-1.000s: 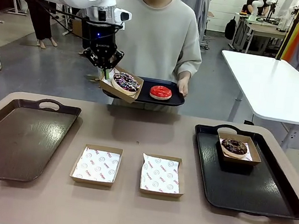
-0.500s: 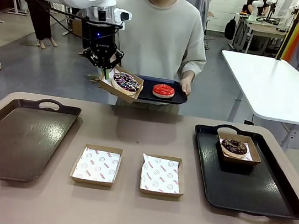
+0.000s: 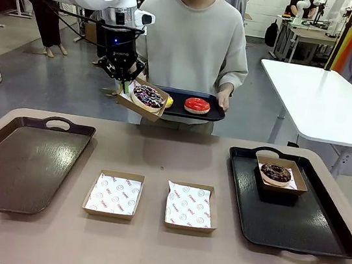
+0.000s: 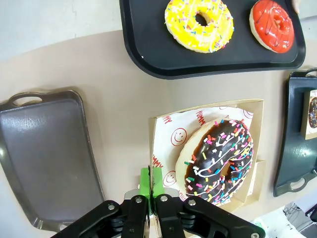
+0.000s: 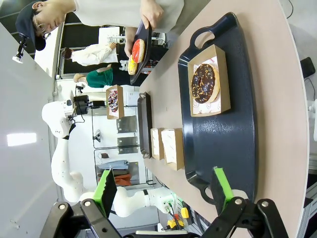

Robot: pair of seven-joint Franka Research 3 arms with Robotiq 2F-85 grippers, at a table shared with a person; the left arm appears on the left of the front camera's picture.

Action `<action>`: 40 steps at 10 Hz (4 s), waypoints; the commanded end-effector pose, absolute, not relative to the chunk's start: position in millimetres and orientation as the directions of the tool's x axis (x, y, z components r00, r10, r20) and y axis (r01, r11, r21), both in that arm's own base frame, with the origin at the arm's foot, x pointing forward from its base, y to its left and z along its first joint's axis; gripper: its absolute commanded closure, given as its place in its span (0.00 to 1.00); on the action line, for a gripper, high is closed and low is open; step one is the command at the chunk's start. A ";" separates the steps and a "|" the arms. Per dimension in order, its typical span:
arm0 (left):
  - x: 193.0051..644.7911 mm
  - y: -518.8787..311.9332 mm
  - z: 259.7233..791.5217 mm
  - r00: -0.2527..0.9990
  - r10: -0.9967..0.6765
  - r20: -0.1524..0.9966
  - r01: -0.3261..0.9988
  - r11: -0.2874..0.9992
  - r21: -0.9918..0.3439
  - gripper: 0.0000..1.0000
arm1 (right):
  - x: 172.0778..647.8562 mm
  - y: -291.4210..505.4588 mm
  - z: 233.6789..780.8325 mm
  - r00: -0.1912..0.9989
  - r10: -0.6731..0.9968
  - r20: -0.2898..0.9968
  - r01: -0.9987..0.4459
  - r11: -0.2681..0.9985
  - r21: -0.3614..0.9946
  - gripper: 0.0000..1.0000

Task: Individually package the donuts and arrange them on the tray.
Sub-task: Place the picked Paper togo box on the Handle tray while simultaneously picking up another Paper togo box from the table with the other hand.

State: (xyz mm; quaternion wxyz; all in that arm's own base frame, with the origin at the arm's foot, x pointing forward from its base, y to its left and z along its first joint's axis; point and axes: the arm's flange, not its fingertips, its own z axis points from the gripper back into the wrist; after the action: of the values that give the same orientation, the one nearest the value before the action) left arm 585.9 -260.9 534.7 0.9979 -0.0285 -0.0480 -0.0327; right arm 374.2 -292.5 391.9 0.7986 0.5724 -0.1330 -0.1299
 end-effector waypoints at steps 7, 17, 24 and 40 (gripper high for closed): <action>581.4 -239.9 532.8 0.988 -0.107 0.114 0.114 0.992 -0.059 0.98 | 405.7 -204.3 428.7 0.971 -0.235 0.045 0.097 0.559 0.823 0.00; 493.1 -67.6 481.1 0.993 -0.002 0.118 0.018 0.991 -0.135 0.98 | 478.5 144.3 532.2 1.000 -0.015 -0.016 0.017 0.985 0.173 0.00; 522.9 -43.5 432.6 0.995 -0.058 0.078 0.067 0.990 -0.124 0.98 | 462.6 223.7 410.1 0.993 -0.023 -0.114 0.024 1.000 0.006 0.00; 523.1 -152.4 501.6 0.996 -0.085 0.039 0.089 0.990 -0.106 0.98 | 463.7 228.9 381.6 0.985 0.012 -0.174 -0.006 0.999 0.034 0.00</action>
State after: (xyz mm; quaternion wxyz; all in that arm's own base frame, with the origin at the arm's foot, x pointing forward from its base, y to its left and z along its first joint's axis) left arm 524.7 -153.1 501.0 0.9979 -0.0521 -0.0062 -0.0389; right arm 464.1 229.1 380.2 0.9959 0.0177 0.0891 0.0044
